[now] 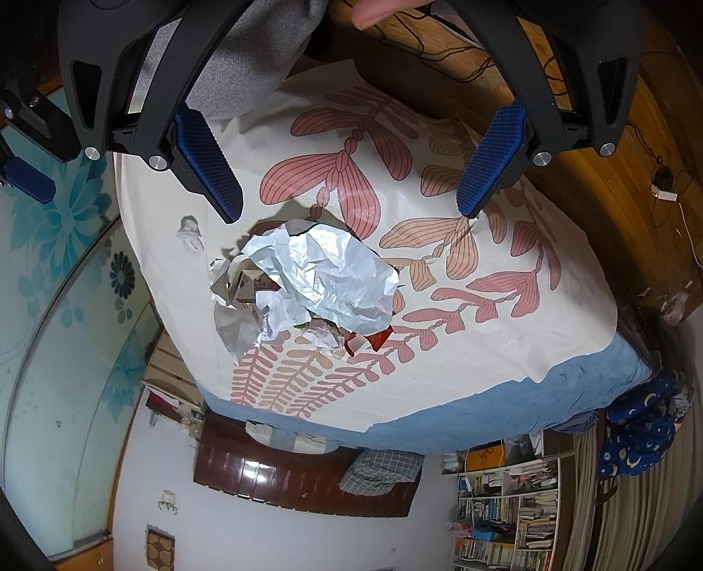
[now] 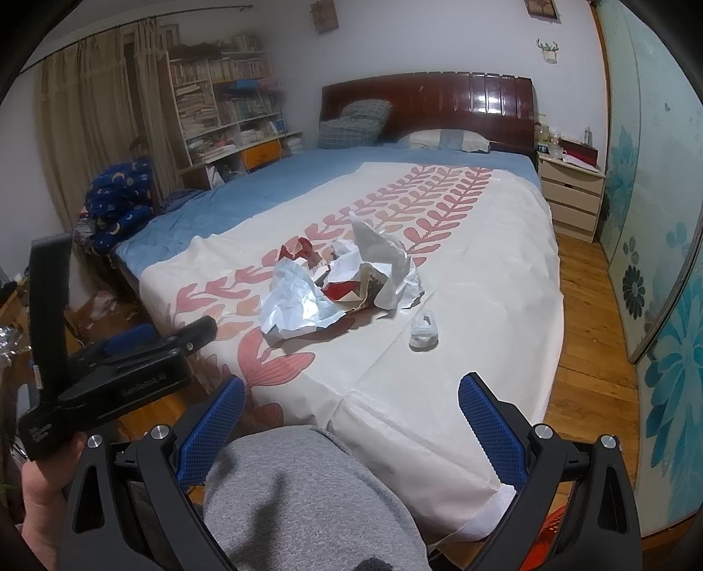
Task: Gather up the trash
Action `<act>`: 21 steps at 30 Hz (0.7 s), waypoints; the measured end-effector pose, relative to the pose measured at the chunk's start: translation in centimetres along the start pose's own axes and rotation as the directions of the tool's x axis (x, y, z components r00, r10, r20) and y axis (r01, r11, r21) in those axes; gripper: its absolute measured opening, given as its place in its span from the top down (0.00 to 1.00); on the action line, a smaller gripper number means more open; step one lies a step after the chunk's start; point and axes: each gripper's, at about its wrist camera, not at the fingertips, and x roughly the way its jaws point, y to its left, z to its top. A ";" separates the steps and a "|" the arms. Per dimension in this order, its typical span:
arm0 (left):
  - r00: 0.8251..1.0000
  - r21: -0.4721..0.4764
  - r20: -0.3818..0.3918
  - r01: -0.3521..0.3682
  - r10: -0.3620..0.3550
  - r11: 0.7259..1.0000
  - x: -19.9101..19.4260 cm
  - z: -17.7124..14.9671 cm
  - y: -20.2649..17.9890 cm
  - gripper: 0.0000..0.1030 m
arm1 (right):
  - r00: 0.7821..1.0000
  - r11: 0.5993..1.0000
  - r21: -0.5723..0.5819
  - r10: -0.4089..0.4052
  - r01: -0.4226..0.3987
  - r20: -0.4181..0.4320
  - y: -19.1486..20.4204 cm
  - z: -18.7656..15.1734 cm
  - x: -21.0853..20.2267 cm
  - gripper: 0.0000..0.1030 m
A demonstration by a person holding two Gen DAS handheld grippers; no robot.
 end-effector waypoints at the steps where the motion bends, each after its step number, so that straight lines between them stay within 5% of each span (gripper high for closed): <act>1: 1.000 -0.001 -0.001 0.000 0.000 1.000 0.0 0.0 0.0 0.06 | 1.000 1.000 0.006 0.004 -0.004 -0.003 -0.1 0.0 0.0 0.07; 12: 0.999 -0.048 -0.017 0.027 -0.028 0.998 0.6 0.0 0.5 0.06 | 0.996 0.994 0.051 0.093 -0.093 0.005 -2.1 1.0 -0.4 0.07; 21: 0.994 -0.120 -0.017 0.104 -0.107 0.987 1.5 0.4 1.2 0.06 | 0.999 0.997 0.064 0.043 -0.045 0.023 -5.6 2.0 1.1 0.08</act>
